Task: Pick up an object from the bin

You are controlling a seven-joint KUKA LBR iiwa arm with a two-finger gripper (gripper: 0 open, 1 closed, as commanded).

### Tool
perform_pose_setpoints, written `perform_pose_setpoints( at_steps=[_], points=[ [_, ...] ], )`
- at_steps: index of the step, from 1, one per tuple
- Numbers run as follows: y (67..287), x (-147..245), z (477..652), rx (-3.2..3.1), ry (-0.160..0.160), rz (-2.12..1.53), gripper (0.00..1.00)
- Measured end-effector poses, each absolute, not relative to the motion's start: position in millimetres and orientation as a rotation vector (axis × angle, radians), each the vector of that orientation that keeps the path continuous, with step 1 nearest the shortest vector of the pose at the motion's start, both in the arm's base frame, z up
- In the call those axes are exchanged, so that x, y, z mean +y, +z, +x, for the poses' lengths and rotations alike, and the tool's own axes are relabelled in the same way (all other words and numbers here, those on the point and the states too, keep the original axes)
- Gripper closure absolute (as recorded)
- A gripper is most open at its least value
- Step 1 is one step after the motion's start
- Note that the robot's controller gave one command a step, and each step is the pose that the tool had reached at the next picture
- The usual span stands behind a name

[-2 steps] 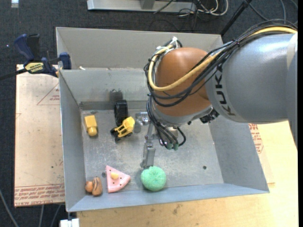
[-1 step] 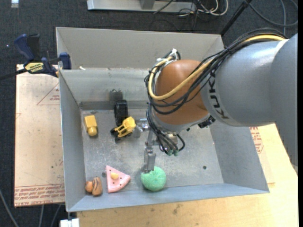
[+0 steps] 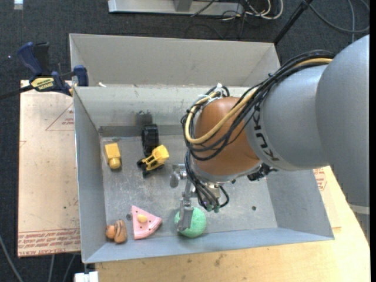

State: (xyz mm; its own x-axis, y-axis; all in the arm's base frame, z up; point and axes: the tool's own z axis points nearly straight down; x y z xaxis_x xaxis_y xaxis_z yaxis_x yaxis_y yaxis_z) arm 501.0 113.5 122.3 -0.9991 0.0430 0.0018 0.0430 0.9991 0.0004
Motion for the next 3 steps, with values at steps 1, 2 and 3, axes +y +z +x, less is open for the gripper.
perform_pose_setpoints(
  at_steps=[1, 2, 3],
  points=[
    [107.9, 104.6, 493.2, -3.130, -0.002, -0.258, 0.00],
    [90.1, 100.1, 490.5, -3.140, -0.001, 0.096, 0.00],
    [79.4, 94.4, 486.3, -3.142, -0.003, -0.194, 0.00]
  ],
)
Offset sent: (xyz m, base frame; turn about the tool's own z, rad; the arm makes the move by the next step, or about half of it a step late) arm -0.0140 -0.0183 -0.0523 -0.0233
